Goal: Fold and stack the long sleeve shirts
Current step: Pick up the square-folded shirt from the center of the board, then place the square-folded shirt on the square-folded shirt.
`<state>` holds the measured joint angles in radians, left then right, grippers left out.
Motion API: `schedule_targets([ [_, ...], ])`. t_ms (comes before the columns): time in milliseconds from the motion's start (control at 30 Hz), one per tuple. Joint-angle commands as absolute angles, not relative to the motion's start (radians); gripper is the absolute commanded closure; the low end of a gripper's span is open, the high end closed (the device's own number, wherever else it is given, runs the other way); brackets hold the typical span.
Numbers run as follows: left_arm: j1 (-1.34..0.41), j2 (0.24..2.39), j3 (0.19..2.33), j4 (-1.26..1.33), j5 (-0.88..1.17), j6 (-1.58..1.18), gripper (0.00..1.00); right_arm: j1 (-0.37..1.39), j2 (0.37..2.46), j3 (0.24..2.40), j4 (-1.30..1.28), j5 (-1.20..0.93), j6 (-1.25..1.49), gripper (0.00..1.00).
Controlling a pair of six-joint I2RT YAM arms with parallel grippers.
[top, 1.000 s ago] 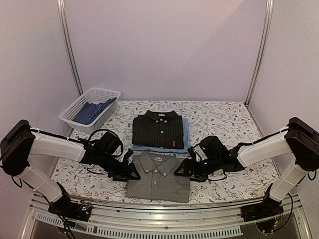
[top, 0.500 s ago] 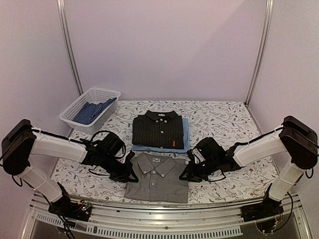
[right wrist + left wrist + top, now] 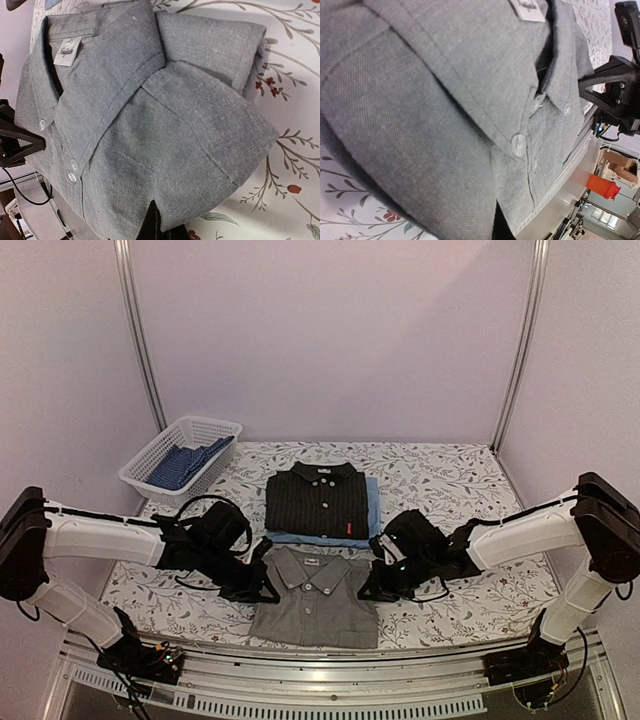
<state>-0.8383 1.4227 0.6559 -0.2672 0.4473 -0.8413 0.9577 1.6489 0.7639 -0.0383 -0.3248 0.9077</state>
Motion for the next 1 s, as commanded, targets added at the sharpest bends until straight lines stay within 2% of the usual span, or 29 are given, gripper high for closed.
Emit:
schedule_targets([
  [0,-0.864,1.355,0.701,-0.297,0.431,-0.845,1.00,0.977,1.579,0.817,-0.088,-0.296,0.885,1.00],
  [533,-0.875,1.248,0.870,-0.464,0.377,-0.796,1.00,0.997,1.470,0.970,-0.275,-0.204,0.848,1.00],
  [967,-0.770,1.351,1.147,-0.576,0.332,-0.642,1.00,0.891,1.549,1.267,-0.386,-0.174,0.685,1.00],
])
